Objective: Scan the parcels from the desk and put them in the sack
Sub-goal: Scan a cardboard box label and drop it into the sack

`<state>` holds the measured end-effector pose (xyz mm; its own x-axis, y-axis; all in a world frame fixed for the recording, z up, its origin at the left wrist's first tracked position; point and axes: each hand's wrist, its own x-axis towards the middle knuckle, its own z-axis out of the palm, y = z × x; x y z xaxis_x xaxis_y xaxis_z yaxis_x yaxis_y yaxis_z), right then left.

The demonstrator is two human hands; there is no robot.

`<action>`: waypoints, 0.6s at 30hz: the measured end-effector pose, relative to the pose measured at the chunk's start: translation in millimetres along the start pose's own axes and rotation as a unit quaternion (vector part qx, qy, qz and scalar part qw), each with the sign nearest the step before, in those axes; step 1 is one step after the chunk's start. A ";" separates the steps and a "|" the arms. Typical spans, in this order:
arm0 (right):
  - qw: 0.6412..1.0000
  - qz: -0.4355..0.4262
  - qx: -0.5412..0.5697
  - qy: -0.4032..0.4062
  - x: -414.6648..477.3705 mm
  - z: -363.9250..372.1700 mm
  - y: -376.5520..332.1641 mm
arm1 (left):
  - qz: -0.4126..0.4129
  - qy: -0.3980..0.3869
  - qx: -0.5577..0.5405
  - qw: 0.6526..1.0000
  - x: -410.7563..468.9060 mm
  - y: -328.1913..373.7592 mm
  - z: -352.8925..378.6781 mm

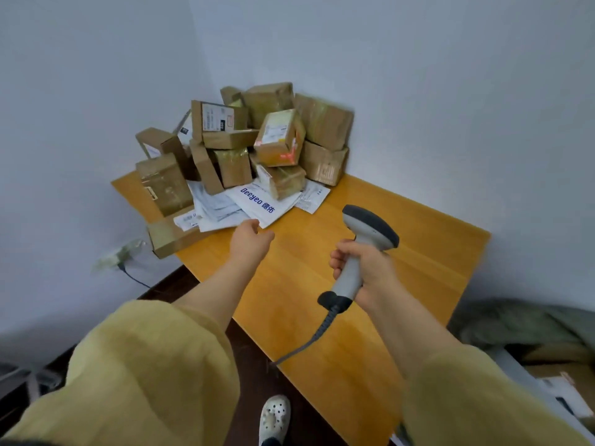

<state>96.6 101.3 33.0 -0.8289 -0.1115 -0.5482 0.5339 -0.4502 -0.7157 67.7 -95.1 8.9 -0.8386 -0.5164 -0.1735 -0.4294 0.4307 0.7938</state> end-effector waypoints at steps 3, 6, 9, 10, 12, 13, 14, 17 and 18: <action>1.000 -0.018 0.003 0.014 56.0 67.9 -14.9 | 0.012 -0.011 -0.025 1.000 84.4 12.6 -15.1; 0.999 -0.016 -0.002 0.040 99.9 122.8 -29.9 | 0.017 -0.030 -0.006 0.999 159.5 35.3 -21.3; 0.998 -0.026 0.002 0.063 133.3 154.9 -43.2 | 0.025 -0.026 0.022 0.999 223.8 66.0 -14.7; 0.997 -0.033 0.001 0.072 142.2 161.0 -46.5 | 0.021 -0.028 0.028 0.999 240.2 75.1 -9.9; 0.995 -0.046 -0.007 0.088 156.3 166.8 -50.9 | 0.004 -0.049 0.050 0.998 262.5 91.9 1.9; 0.994 -0.050 -0.013 0.094 161.5 167.5 -52.3 | -0.007 -0.061 0.062 0.996 270.2 98.9 7.7; 0.993 -0.053 -0.018 0.100 166.4 167.5 -53.1 | -0.015 -0.065 0.075 0.995 277.4 104.0 13.6; 0.992 -0.058 -0.030 0.112 180.2 164.1 -53.1 | -0.022 -0.070 0.104 0.992 299.3 109.7 30.6; 0.991 -0.059 -0.033 0.116 184.3 162.6 -52.9 | -0.020 -0.072 0.108 0.991 304.4 110.8 34.4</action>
<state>-111.6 -39.4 40.2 -0.8299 0.1485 -0.5378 0.4512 -0.3884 -0.8035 -246.7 -179.1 23.9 -0.8516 -0.4328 -0.2957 -0.5124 0.5690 0.6432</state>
